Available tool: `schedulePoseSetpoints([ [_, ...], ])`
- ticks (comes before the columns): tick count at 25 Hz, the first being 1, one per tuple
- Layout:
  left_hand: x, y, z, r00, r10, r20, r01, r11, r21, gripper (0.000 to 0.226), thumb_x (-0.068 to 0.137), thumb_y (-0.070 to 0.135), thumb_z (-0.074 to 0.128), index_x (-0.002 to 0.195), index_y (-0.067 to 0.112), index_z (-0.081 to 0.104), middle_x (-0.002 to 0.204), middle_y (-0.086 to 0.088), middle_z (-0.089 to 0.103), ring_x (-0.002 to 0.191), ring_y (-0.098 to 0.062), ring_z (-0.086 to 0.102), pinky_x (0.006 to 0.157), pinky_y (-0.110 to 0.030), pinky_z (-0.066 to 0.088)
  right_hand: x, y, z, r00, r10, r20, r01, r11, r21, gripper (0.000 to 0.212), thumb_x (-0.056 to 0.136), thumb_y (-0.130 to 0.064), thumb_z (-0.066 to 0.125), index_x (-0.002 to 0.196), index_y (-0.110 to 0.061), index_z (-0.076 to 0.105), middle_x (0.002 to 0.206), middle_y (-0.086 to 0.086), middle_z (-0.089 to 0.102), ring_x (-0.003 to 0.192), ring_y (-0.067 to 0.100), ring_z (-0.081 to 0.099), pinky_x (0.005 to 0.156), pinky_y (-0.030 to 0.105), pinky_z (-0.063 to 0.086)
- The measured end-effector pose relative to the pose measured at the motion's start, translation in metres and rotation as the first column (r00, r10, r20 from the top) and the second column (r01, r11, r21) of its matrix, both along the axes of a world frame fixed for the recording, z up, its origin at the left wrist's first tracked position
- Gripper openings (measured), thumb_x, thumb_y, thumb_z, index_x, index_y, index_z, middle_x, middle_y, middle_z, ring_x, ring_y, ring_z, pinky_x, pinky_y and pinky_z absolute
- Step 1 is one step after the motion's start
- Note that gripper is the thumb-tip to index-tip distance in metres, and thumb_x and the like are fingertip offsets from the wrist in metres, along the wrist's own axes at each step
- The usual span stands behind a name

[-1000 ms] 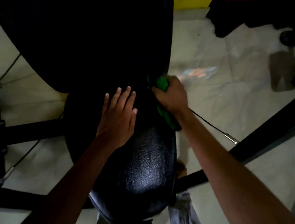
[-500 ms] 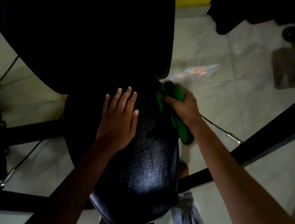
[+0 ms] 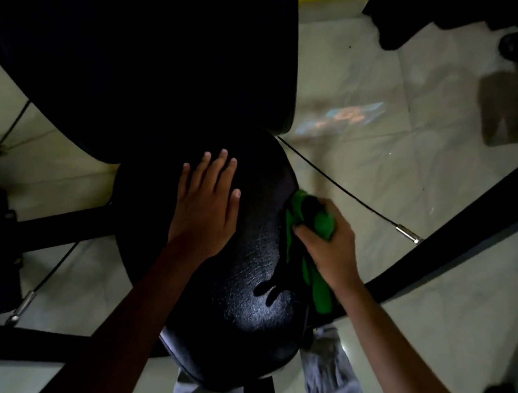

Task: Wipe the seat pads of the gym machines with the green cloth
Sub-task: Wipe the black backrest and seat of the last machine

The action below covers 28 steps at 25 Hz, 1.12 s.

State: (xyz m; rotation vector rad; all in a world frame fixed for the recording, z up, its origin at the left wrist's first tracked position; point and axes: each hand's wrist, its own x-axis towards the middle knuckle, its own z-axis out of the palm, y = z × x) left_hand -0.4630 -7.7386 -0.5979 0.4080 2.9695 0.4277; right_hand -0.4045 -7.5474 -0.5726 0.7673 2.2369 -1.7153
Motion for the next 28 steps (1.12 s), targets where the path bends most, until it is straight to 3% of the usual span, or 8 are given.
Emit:
schedulePoseSetpoints([
  [5,0.0,0.0,0.0,1.0,-0.008,0.029,0.008,1.0,0.001,0.056,0.093,0.032,0.027,0.139,0.006,0.044,0.148,-0.013,0.039,0.139,-0.032,0.032,0.114,-0.052,0.018,-0.06,-0.003,-0.007,1.0,-0.004,0.01,0.004,0.999,0.043,0.035,0.064,-0.022,0.067,0.099,-0.02,0.062,0.076,-0.008,0.062,0.062,-0.006,0.055,0.063,0.006,0.041],
  [8,0.0,-0.002,0.001,0.999,-0.024,0.035,0.023,1.0,0.019,0.057,0.093,0.033,0.026,0.14,0.005,0.043,0.149,-0.014,0.038,0.14,-0.033,0.03,0.114,-0.053,0.017,-0.004,-0.014,0.003,0.999,-0.038,0.004,0.037,0.983,0.182,0.046,0.066,-0.023,0.068,0.111,-0.019,0.063,0.1,0.001,0.063,0.088,0.006,0.056,0.074,0.001,0.036],
  [12,0.0,-0.003,0.003,0.998,-0.034,0.061,0.033,0.999,0.018,0.058,0.094,0.033,0.023,0.141,0.004,0.04,0.15,-0.015,0.035,0.141,-0.034,0.028,0.114,-0.053,0.015,0.066,-0.024,0.017,0.993,-0.117,-0.004,0.116,0.982,0.147,0.04,0.061,-0.036,0.063,0.101,-0.04,0.058,0.097,-0.005,0.063,0.082,-0.007,0.056,0.076,0.005,0.04],
  [18,0.024,-0.009,0.007,0.996,-0.052,0.069,0.049,0.998,0.044,0.055,0.095,0.032,0.028,0.142,0.006,0.04,0.151,-0.013,0.034,0.141,-0.031,0.027,0.115,-0.05,0.015,0.018,-0.012,0.004,0.987,-0.156,0.035,0.149,0.978,0.146,0.029,0.071,-0.015,0.07,0.098,-0.009,0.061,0.074,-0.005,0.061,0.063,-0.012,0.054,0.064,0.006,0.041],
  [21,0.044,-0.013,0.014,0.997,-0.037,0.068,0.035,0.999,0.041,0.054,0.096,0.031,0.028,0.142,0.006,0.039,0.15,-0.012,0.036,0.141,-0.03,0.029,0.115,-0.05,0.018,0.074,-0.027,0.014,0.99,-0.143,-0.017,0.144,0.979,0.144,0.042,0.062,-0.038,0.064,0.103,-0.039,0.056,0.102,0.002,0.063,0.098,0.016,0.061,0.089,0.028,0.046],
  [23,0.053,-0.013,0.019,0.998,-0.022,0.066,0.021,1.0,0.008,0.053,0.096,0.03,0.029,0.141,0.006,0.041,0.149,-0.013,0.038,0.139,-0.031,0.032,0.113,-0.051,0.022,0.109,-0.036,0.029,0.99,-0.133,-0.043,0.137,0.982,0.129,0.042,0.061,-0.039,0.06,0.103,-0.042,0.054,0.103,0.001,0.06,0.099,0.023,0.059,0.09,0.033,0.046],
  [26,0.072,-0.01,0.026,0.998,0.017,0.061,-0.015,0.999,-0.029,0.053,0.095,0.03,0.029,0.14,0.006,0.043,0.147,-0.012,0.041,0.137,-0.03,0.036,0.112,-0.05,0.025,0.091,-0.029,0.034,0.997,-0.03,-0.07,0.046,0.972,0.232,0.049,0.061,-0.04,0.057,0.107,-0.024,0.059,0.102,0.0,0.055,0.097,0.027,0.059,0.084,0.02,0.04],
  [28,0.094,-0.007,0.029,0.992,0.102,0.072,-0.101,0.995,-0.029,0.052,0.096,0.03,0.028,0.142,0.008,0.041,0.149,-0.01,0.039,0.139,-0.027,0.032,0.114,-0.046,0.021,0.058,-0.021,0.032,0.966,0.24,-0.098,-0.187,0.908,0.376,0.053,0.065,-0.035,0.063,0.114,-0.016,0.06,0.109,0.001,0.052,0.101,0.025,0.057,0.083,0.023,0.041],
])
